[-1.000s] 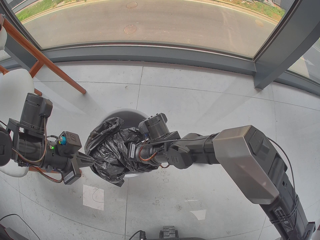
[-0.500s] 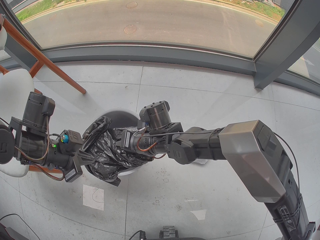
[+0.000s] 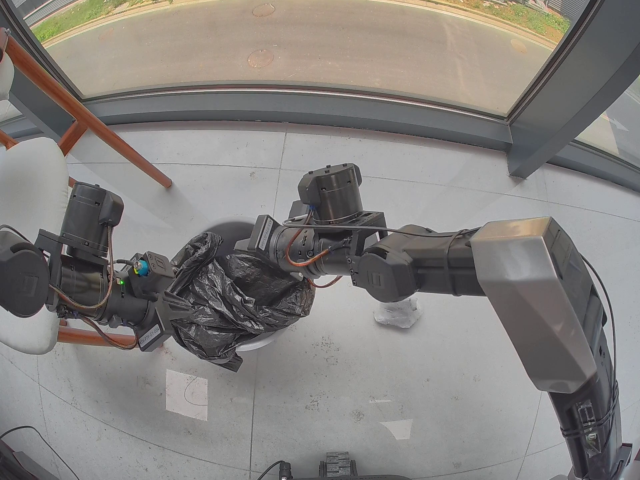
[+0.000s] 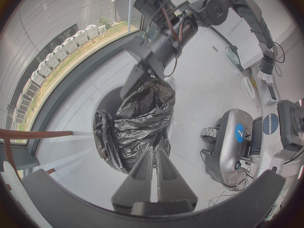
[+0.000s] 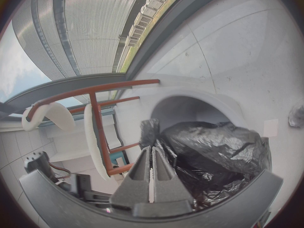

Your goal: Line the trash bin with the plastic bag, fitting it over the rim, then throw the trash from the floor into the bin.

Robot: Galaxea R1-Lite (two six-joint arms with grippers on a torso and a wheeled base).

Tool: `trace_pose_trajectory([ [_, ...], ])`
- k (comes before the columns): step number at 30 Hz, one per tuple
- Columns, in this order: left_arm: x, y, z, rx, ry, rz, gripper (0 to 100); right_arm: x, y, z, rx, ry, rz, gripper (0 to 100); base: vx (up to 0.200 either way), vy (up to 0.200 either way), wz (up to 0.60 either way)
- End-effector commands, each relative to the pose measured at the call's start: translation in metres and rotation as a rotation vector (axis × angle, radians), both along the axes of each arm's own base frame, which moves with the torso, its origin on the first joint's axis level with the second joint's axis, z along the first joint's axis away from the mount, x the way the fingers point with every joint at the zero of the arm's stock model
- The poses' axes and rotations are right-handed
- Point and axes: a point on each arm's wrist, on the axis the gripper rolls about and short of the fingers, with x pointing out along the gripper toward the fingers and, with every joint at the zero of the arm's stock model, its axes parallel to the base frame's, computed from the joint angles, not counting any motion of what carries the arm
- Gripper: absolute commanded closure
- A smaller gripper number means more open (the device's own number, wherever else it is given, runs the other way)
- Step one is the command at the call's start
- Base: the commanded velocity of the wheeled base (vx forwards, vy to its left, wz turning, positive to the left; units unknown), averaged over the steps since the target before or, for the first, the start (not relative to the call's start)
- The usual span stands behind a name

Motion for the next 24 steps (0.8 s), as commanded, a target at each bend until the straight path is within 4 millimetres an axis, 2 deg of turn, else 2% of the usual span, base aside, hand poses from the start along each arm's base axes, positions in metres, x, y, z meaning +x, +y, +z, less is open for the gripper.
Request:
trace_pose_trajectory([
  [1, 0.004, 0.009, -0.002, 0.002, 0.008, 0.037, 100, 0.003, -0.017, 0.031, 0.034, -0.038, -0.040, 100, 0.000, 0.000, 0.00],
  [4, 0.006, 0.022, 0.000, -0.010, 0.013, 0.087, 100, 0.011, -0.036, 0.049, 0.045, -0.055, -0.092, 100, 0.000, 0.000, 0.00],
  [5, 0.006, 0.022, 0.000, -0.010, 0.013, 0.087, 100, 0.011, -0.036, 0.049, 0.045, -0.055, -0.092, 100, 0.000, 0.000, 0.00],
  [6, 0.003, 0.032, 0.004, -0.030, 0.022, 0.119, 100, 0.013, -0.052, 0.060, 0.024, -0.044, -0.140, 100, 0.000, 0.000, 0.00],
  [7, 0.000, 0.038, 0.006, -0.037, 0.038, 0.133, 100, 0.011, -0.058, 0.068, 0.016, -0.042, -0.159, 100, 0.000, 0.000, 0.00],
  [9, -0.015, 0.052, 0.014, -0.065, 0.070, 0.165, 100, 0.007, -0.073, 0.084, -0.015, -0.024, -0.209, 100, 0.000, 0.000, 0.00],
  [11, -0.029, 0.060, 0.020, -0.100, 0.102, 0.174, 100, 0.009, -0.094, 0.092, -0.056, 0.011, -0.264, 100, 0.000, 0.000, 0.00],
  [15, -0.058, 0.063, 0.030, -0.205, 0.194, 0.171, 100, 0.007, -0.140, 0.109, -0.129, 0.128, -0.384, 100, 0.000, 0.000, 0.00],
  [16, -0.059, 0.062, 0.031, -0.210, 0.199, 0.170, 100, 0.006, -0.141, 0.109, -0.133, 0.135, -0.388, 100, 0.000, 0.000, 0.00],
  [19, -0.081, 0.061, 0.035, -0.330, 0.289, 0.165, 100, -0.015, -0.189, 0.118, -0.253, 0.369, -0.485, 100, 0.000, 0.000, 0.00],
  [21, -0.091, 0.063, 0.040, -0.393, 0.302, 0.192, 100, -0.029, -0.229, 0.116, -0.361, 0.557, -0.548, 100, 0.000, 0.000, 0.00],
  [22, -0.091, 0.063, 0.040, -0.393, 0.302, 0.192, 100, -0.029, -0.229, 0.116, -0.361, 0.557, -0.548, 100, 0.000, 0.000, 0.00],
  [23, -0.097, 0.061, 0.042, -0.438, 0.324, 0.204, 100, -0.043, -0.263, 0.116, -0.433, 0.725, -0.567, 100, 0.000, 0.000, 0.00],
  [24, -0.099, 0.061, 0.041, -0.459, 0.342, 0.230, 100, -0.054, -0.282, 0.117, -0.459, 0.824, -0.542, 100, 0.000, 0.000, 0.00],
])
